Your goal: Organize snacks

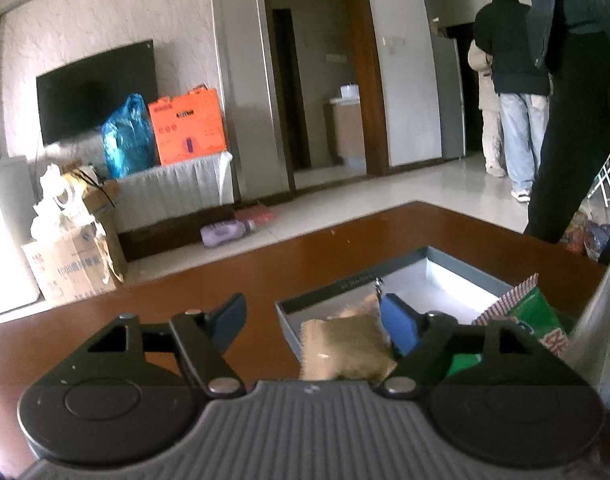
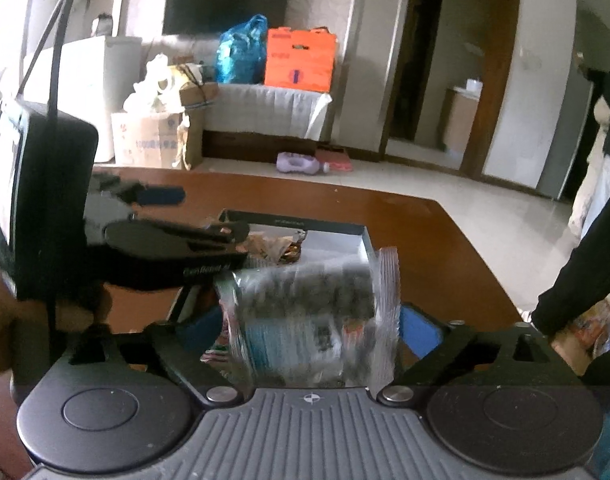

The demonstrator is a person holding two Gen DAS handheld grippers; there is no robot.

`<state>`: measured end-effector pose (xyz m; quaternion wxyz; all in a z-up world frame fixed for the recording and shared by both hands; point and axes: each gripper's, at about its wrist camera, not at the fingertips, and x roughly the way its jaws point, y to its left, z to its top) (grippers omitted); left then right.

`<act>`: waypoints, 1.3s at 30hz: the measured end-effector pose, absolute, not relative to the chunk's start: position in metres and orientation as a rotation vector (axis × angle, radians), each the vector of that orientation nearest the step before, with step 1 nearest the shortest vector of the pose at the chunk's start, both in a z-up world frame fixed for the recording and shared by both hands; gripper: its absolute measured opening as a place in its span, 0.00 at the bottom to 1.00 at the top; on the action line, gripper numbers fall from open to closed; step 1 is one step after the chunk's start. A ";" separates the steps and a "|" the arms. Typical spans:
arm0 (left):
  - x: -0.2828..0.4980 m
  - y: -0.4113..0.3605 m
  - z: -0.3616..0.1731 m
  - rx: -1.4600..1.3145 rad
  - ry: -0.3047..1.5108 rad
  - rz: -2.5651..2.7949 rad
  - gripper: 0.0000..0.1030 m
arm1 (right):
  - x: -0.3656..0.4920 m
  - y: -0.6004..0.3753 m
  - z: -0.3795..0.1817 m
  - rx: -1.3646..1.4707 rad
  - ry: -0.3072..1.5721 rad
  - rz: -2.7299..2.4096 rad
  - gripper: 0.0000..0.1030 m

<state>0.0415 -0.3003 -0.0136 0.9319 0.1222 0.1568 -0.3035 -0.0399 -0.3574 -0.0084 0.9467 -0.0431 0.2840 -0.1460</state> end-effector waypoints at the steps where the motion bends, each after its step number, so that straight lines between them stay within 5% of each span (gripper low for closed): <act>1: 0.039 -0.297 -0.011 0.249 0.313 -0.625 0.73 | -0.041 -0.354 -0.009 -0.095 0.584 -0.296 1.00; 28: -0.125 -0.196 0.035 0.247 0.306 -0.657 0.73 | -0.191 -0.355 0.005 0.291 0.304 -0.585 0.99; 39: -0.207 -0.162 0.043 0.281 0.277 -0.665 0.86 | -0.252 -0.323 0.000 0.314 0.371 -0.573 0.99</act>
